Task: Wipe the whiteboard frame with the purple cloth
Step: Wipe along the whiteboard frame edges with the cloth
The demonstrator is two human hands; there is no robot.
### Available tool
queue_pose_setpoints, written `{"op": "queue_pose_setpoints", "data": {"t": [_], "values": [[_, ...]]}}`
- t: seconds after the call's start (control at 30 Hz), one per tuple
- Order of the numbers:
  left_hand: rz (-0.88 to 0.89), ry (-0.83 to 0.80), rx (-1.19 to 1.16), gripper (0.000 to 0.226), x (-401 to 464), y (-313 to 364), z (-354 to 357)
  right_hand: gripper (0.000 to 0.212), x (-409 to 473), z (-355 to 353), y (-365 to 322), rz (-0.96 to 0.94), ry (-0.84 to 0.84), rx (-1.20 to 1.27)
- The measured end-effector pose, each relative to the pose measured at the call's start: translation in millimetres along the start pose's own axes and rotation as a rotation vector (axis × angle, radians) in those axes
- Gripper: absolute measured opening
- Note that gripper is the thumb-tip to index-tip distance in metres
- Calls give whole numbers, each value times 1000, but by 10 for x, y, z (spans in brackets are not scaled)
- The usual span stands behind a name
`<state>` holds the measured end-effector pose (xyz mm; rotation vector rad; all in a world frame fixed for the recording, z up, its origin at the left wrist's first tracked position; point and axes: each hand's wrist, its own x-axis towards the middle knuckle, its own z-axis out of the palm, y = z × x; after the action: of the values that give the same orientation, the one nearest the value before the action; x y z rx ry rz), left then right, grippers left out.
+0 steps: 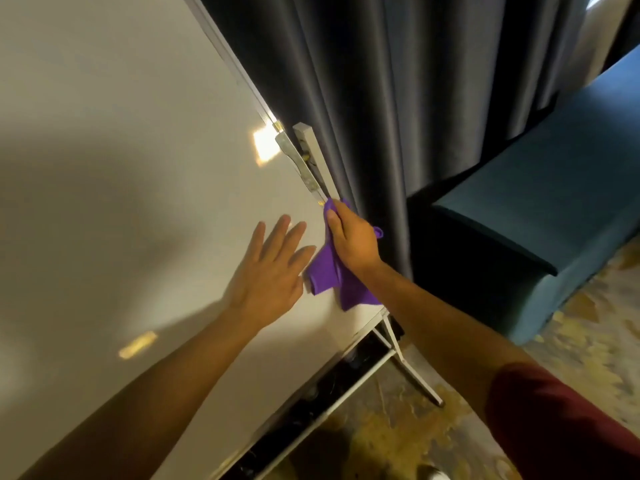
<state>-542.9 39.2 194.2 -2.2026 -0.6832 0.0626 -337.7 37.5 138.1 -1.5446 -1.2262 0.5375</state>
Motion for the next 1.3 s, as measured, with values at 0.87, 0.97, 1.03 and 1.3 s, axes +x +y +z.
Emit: {"op": "queue_pose_setpoints", "data": {"t": [0.87, 0.97, 1.03, 1.3], "values": [[307, -20, 99, 80, -10, 187, 331, 53, -1451, 1107, 725, 813, 578, 819], [305, 0, 111, 81, -9, 160, 378, 52, -1672, 1416, 581, 830, 586, 843], [305, -5, 107, 81, 2, 130, 370, 50, -1811, 1603, 525, 847, 591, 897], [418, -105, 102, 76, -338, -31, 207, 53, -1646, 1311, 564, 796, 623, 779]]}}
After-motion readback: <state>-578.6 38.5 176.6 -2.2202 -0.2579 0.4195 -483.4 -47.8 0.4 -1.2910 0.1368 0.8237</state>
